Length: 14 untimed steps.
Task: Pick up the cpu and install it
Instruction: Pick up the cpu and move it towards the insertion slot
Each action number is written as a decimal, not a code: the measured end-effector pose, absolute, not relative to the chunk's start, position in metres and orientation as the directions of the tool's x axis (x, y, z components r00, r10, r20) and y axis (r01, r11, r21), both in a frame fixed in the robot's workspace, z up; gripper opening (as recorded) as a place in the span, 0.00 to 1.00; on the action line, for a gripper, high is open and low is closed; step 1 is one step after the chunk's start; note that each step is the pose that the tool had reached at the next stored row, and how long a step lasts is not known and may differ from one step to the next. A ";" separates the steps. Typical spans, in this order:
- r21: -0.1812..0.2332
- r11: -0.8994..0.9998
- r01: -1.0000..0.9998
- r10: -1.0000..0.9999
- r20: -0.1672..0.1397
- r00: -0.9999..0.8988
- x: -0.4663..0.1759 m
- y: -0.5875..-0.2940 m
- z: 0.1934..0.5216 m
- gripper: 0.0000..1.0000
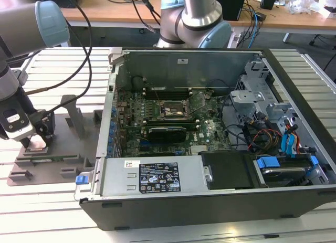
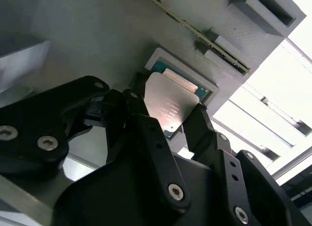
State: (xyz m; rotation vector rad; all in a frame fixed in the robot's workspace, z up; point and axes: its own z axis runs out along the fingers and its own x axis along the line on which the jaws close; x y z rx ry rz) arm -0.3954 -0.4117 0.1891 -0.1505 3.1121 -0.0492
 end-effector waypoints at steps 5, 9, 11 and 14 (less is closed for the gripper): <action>-0.033 0.995 -0.096 -0.097 -0.024 -0.995 -0.395 -0.412 0.189 0.55; -0.033 0.995 -0.096 -0.097 -0.024 -0.995 -0.395 -0.412 0.198 0.55; -0.033 0.995 -0.096 -0.097 -0.024 -0.995 -0.395 -0.412 0.201 0.55; -0.033 0.995 -0.096 -0.097 -0.024 -0.995 -0.395 -0.412 0.207 0.55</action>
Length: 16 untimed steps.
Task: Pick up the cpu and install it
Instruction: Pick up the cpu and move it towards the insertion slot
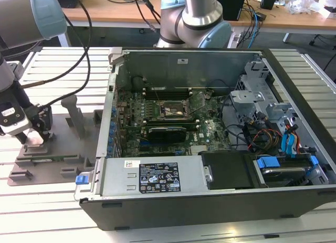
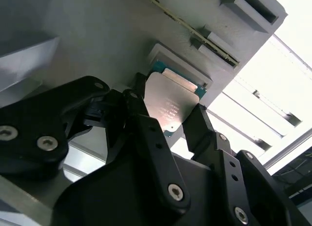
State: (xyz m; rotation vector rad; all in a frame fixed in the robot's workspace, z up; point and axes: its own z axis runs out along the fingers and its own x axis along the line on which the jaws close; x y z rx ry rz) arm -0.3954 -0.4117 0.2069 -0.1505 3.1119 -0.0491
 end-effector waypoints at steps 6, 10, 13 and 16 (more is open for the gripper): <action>-0.033 0.995 -0.096 -0.097 -0.024 -0.995 -0.395 -0.412 0.217 0.55; -0.033 0.995 -0.096 -0.097 -0.024 -0.995 -0.395 -0.412 0.223 0.55; -0.033 0.995 -0.096 -0.097 -0.024 -0.995 -0.395 -0.412 0.229 0.55; -0.033 0.995 -0.096 -0.097 -0.024 -0.995 -0.395 -0.412 0.232 0.55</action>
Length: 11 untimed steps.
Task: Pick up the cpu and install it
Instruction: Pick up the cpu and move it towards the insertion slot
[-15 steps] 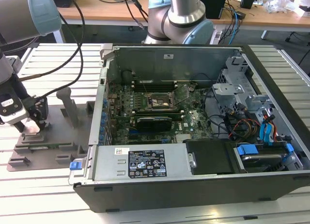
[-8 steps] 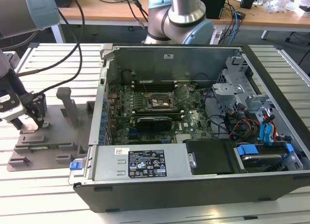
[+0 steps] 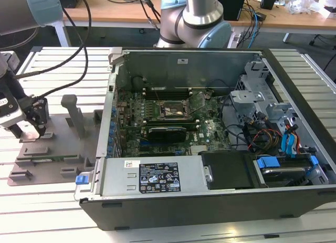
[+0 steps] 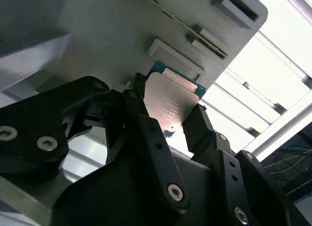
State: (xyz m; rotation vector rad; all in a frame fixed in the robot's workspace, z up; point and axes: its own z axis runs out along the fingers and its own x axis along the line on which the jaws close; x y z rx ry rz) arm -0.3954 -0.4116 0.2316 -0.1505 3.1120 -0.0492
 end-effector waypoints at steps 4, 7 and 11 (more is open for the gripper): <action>-0.033 0.995 -0.096 -0.097 -0.024 -0.995 -0.395 -0.412 0.240 0.55; -0.033 0.995 -0.096 -0.097 -0.024 -0.995 -0.395 -0.412 0.247 0.55; -0.033 0.995 -0.096 -0.097 -0.024 -0.995 -0.395 -0.412 0.255 0.55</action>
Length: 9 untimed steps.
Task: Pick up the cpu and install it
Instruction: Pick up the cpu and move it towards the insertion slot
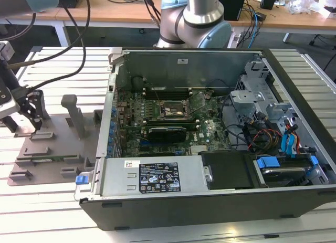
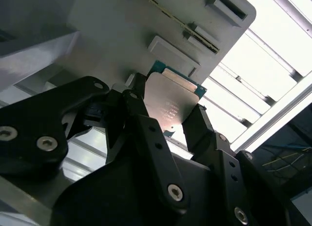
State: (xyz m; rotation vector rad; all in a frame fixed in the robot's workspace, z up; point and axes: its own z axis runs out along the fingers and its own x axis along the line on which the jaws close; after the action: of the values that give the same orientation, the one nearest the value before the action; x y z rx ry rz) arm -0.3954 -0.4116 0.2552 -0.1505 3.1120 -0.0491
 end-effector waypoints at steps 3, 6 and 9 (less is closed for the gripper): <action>-0.033 0.995 -0.096 -0.097 -0.024 -0.995 -0.395 -0.412 0.261 0.55; -0.033 0.995 -0.096 -0.097 -0.024 -0.995 -0.395 -0.412 0.268 0.55; -0.033 0.995 -0.096 -0.097 -0.024 -0.995 -0.395 -0.412 0.274 0.55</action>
State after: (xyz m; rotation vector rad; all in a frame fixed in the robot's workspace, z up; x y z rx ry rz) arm -0.3954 -0.4116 0.2738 -0.1505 3.1120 -0.0492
